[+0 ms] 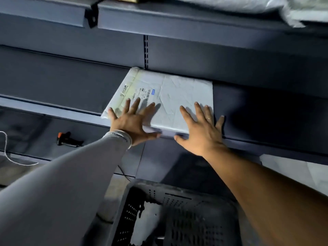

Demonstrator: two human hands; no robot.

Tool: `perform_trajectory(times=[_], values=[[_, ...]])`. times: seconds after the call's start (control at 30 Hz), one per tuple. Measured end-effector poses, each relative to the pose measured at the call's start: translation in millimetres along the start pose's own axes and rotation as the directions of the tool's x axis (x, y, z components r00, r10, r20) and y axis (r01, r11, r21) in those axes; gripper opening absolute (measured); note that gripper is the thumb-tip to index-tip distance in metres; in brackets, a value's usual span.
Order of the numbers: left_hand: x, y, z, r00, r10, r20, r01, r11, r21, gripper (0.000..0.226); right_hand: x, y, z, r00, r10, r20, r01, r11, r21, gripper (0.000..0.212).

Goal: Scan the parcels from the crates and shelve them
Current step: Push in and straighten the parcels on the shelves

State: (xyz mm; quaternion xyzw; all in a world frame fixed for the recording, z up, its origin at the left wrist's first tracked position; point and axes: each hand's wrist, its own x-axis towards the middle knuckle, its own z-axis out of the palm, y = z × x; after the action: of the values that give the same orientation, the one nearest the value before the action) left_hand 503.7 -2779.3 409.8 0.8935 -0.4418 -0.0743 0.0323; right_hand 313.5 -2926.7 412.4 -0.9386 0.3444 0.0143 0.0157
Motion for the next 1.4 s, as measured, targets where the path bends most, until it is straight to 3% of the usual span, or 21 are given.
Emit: perform_trajectory(times=[0.13,0.23,0.47,0.7,1.0,1.13,1.4], values=[[27,-9,0,0.999,-0.051,0.008,0.051,0.998,-0.020,0.120,28,11,6,0.994,0.056,0.097,-0.062,0.996,0.059,0.122],[38,-14,1,0.998,-0.044,0.053,0.043,0.999,0.017,0.123,35,16,13,0.988,0.037,0.148,-0.048,0.996,0.073,0.127],[28,-16,20,0.998,-0.055,0.015,0.053,0.995,0.082,0.117,28,16,28,0.997,0.000,0.079,-0.001,1.000,0.016,0.119],[7,-13,29,0.997,-0.048,-0.054,0.050,0.998,0.033,0.100,13,18,28,0.999,-0.022,0.050,0.020,0.999,0.035,0.098],[-15,-13,35,0.996,-0.051,-0.068,0.047,0.997,-0.056,0.083,0,18,8,0.986,-0.041,0.162,0.033,0.998,0.050,0.080],[-39,-9,42,0.989,-0.063,-0.131,0.054,0.996,-0.076,0.087,-14,13,1,0.979,-0.017,0.203,-0.001,0.996,0.087,0.086],[-73,-2,50,0.996,-0.090,-0.025,0.085,0.984,-0.160,0.096,-39,9,-9,0.969,-0.028,0.245,0.008,0.997,0.081,0.092]])
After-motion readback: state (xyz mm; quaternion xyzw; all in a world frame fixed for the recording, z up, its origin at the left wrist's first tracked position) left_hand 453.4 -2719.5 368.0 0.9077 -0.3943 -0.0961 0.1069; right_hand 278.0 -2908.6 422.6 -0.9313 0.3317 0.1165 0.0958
